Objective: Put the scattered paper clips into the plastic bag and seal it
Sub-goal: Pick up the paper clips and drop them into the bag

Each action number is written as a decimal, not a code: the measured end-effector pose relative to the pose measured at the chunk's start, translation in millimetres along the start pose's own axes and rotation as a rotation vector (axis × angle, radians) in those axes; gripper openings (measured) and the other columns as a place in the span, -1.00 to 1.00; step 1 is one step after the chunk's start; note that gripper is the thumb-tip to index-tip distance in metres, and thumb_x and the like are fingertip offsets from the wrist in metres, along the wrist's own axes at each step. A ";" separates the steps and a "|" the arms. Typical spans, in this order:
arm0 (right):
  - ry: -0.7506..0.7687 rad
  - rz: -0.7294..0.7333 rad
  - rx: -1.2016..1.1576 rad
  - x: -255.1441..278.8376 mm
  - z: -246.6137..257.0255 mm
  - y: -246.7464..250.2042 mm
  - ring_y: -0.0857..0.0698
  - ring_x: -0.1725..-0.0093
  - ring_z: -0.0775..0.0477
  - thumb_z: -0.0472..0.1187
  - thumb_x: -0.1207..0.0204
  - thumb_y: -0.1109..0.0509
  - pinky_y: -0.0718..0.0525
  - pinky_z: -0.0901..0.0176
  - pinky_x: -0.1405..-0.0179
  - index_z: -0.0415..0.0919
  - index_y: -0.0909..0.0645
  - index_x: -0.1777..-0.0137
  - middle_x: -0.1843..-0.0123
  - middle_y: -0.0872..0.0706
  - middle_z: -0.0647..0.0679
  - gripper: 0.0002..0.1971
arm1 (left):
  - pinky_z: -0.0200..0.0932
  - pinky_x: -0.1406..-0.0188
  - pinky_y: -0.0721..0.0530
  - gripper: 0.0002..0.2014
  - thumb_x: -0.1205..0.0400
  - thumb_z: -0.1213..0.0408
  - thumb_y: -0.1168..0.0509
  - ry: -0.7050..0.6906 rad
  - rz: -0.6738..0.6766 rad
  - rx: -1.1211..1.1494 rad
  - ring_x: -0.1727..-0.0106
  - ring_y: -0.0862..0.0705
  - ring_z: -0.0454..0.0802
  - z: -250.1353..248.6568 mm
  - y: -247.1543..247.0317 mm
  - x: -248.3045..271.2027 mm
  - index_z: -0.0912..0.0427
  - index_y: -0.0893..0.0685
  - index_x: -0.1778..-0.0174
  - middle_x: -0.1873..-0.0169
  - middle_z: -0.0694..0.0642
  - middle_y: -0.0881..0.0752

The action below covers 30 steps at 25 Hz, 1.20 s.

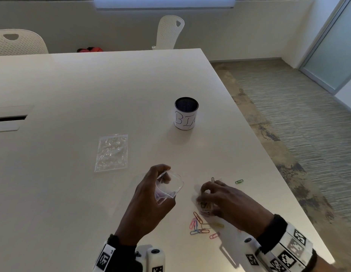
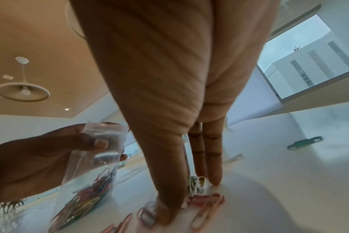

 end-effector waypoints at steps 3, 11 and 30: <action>-0.005 -0.059 -0.010 0.0 4.6 -7.0 -0.59 -0.31 0.15 -0.12 -0.73 -0.38 -0.75 0.19 -0.21 0.11 -0.66 -0.34 -0.41 -0.59 0.13 -0.76 | -0.34 -0.04 -0.77 -0.36 -0.52 0.40 -0.54 0.003 0.003 -0.008 -0.19 -0.73 -0.11 0.9 -0.6 -0.3 -0.17 -0.50 -0.44 -0.12 -0.17 -0.69; -0.069 -0.118 -0.030 -13.1 6.2 -7.9 -0.70 0.04 0.07 -0.37 -0.65 -0.39 -0.76 0.13 0.05 -0.09 -0.74 -0.04 -0.08 -0.67 0.04 -0.82 | -0.46 0.01 -0.71 -0.38 -0.53 0.40 -0.53 0.007 0.005 -0.003 -0.15 -0.75 -0.13 -1.7 0.8 -0.9 -0.17 -0.50 -0.43 -0.12 -0.13 -0.69; -0.055 -0.652 -0.943 -12.5 35.5 68.6 -0.88 0.06 -0.07 -0.45 -0.43 -0.65 -0.85 0.14 -0.06 -0.24 -0.88 0.06 0.05 -0.87 -0.03 -0.85 | -0.36 0.03 -0.78 -0.38 -0.54 0.40 -0.56 -0.015 0.013 -0.006 -0.13 -0.75 -0.13 -5.3 -0.2 1.2 -0.16 -0.49 -0.42 -0.12 -0.15 -0.69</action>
Point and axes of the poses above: each hand's wrist, its own x-axis away from the middle knuckle, its own y-axis out of the back of the hand, z = x × y, the point moved 5 cm from there along -x, towards the middle knuckle
